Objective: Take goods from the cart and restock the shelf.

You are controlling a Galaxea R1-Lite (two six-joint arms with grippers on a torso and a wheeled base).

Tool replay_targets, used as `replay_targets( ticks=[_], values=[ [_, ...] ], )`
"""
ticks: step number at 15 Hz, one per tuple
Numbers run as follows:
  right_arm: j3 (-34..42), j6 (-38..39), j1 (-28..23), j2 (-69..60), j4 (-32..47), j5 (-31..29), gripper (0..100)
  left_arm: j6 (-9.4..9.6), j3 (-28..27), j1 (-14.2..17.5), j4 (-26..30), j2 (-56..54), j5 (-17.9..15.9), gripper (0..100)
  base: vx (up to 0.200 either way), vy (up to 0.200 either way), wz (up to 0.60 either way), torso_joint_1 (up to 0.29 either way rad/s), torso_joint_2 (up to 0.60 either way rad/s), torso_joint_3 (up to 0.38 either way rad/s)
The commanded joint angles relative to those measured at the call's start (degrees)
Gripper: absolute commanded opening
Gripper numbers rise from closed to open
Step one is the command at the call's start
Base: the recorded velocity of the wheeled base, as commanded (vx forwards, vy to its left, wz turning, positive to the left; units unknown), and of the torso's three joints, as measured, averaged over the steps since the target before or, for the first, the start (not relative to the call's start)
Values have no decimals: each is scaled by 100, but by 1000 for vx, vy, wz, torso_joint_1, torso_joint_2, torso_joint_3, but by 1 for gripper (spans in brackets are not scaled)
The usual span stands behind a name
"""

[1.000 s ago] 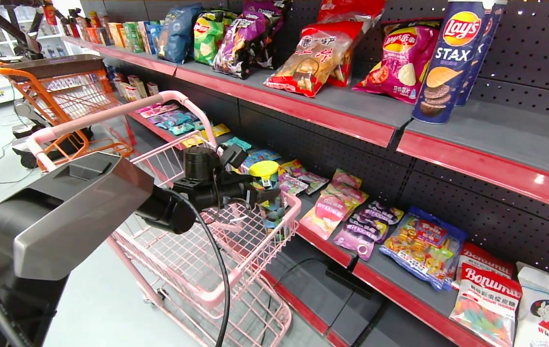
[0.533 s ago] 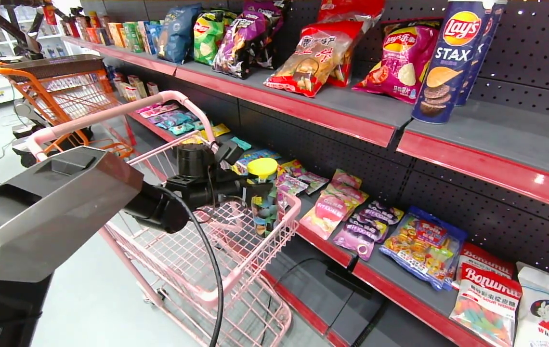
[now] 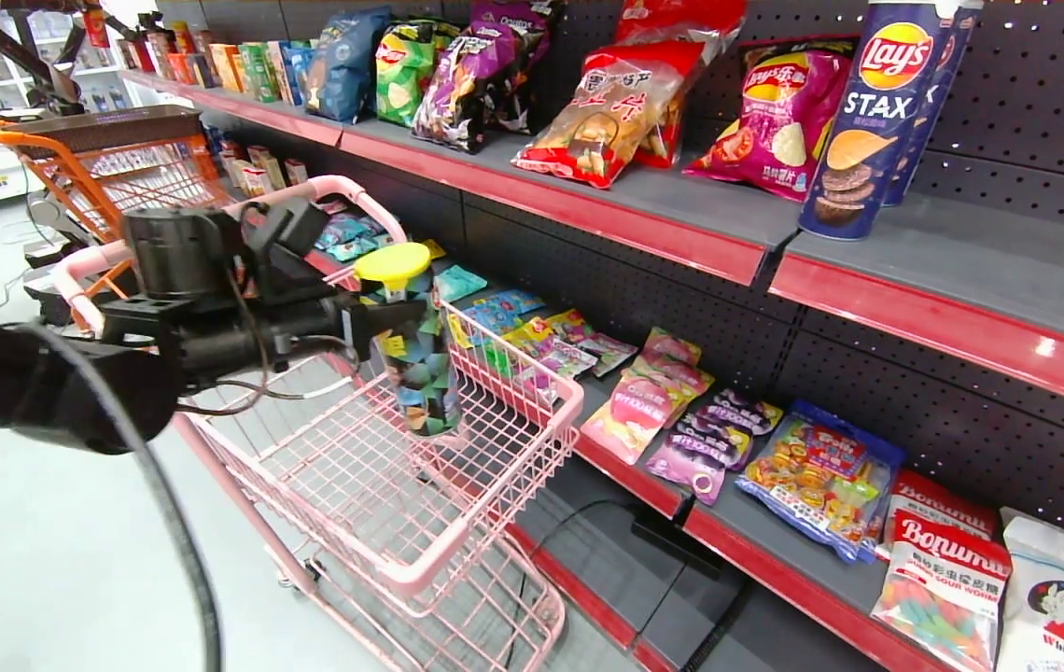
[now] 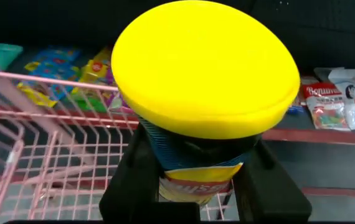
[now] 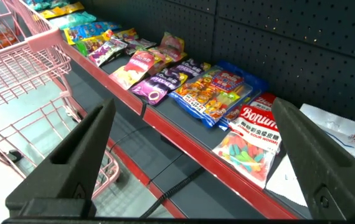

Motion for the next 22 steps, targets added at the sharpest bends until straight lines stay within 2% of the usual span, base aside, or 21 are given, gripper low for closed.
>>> replay_targets(
  ticks=[1,2,3,4,5,6,7,8,10,11,15,19,22],
  values=[
    [0,-3,-1,6,0,2,100,-14,892,547,1309,-2667,132,0,0,0,0,0,0,0],
    [0,-3,-1,6,0,2,100,-14,954,670,2074,-3440,237,0,0,0,0,0,0,0],
    [0,-21,-1,6,0,2,100,-14,971,810,2592,-3976,334,0,0,0,0,0,0,0],
    [0,-12,-1,6,0,2,100,-14,1077,951,2997,-4469,457,0,0,0,0,0,0,0],
    [0,-3,-1,6,0,2,100,-14,1191,1039,3146,-4741,518,0,0,0,0,0,0,0],
    [0,-3,-1,6,0,2,100,-5,1587,1171,3216,-5409,773,0,0,0,0,0,0,0],
    [0,-3,-1,6,0,2,100,-5,1815,1179,3216,-5708,923,0,0,0,0,0,0,0],
    [0,-12,-1,6,0,2,100,3,2246,1179,3234,-6358,1239,0,0,0,0,0,0,0],
    [0,5,-1,6,0,2,100,-5,2799,1179,3269,-6956,1512,0,0,0,0,0,0,0],
    [0,-21,-1,6,0,11,100,-5,2922,1179,3287,-7141,1538,0,0,0,0,0,0,0],
    [0,-3,-1,6,0,11,100,-14,2975,1179,3313,-7308,1573,0,0,0,0,10,-38,-25],
    [0,-12,-1,6,0,11,100,-14,3151,1179,3313,-7360,1819,0,0,0,0,124,-413,-276],
    [0,-12,-1,6,0,19,100,-5,3142,1179,3322,-7360,1802,0,0,0,0,181,-528,-346]
  ],
)
